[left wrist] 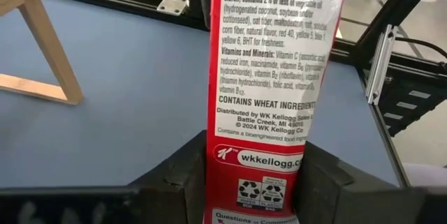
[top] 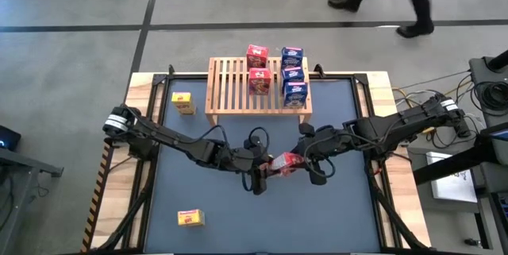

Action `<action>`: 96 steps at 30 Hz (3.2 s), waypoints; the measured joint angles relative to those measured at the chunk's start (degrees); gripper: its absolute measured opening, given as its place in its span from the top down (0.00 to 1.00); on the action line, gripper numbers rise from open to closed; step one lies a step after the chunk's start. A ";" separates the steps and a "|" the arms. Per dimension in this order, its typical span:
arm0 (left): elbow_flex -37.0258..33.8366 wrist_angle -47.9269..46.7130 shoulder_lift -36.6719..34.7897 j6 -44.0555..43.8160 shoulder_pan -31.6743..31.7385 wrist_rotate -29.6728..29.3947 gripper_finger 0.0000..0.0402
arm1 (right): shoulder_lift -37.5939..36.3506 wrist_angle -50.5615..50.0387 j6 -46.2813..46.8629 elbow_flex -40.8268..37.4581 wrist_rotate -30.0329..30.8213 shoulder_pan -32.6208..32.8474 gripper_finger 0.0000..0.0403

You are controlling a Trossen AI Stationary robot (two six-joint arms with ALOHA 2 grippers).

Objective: Stack cereal on shelf
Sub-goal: Put the red cereal box on the shelf aligned with the other red cereal box

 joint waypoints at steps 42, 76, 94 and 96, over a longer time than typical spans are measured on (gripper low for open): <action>-33.42 49.18 -19.00 16.25 7.57 -0.60 0.62 | -21.45 15.59 -10.87 -13.89 1.48 7.61 0.34; -29.93 53.73 -5.53 14.91 37.63 31.43 0.62 | -31.52 32.65 -13.89 -33.49 -1.60 8.00 0.36; -30.70 52.03 -6.23 15.68 41.24 34.72 0.62 | -31.52 32.09 -13.03 -34.05 -3.23 8.00 0.36; -30.66 51.35 -6.32 15.72 41.31 34.82 0.62 | -31.52 32.09 -13.03 -34.05 -3.23 8.02 0.35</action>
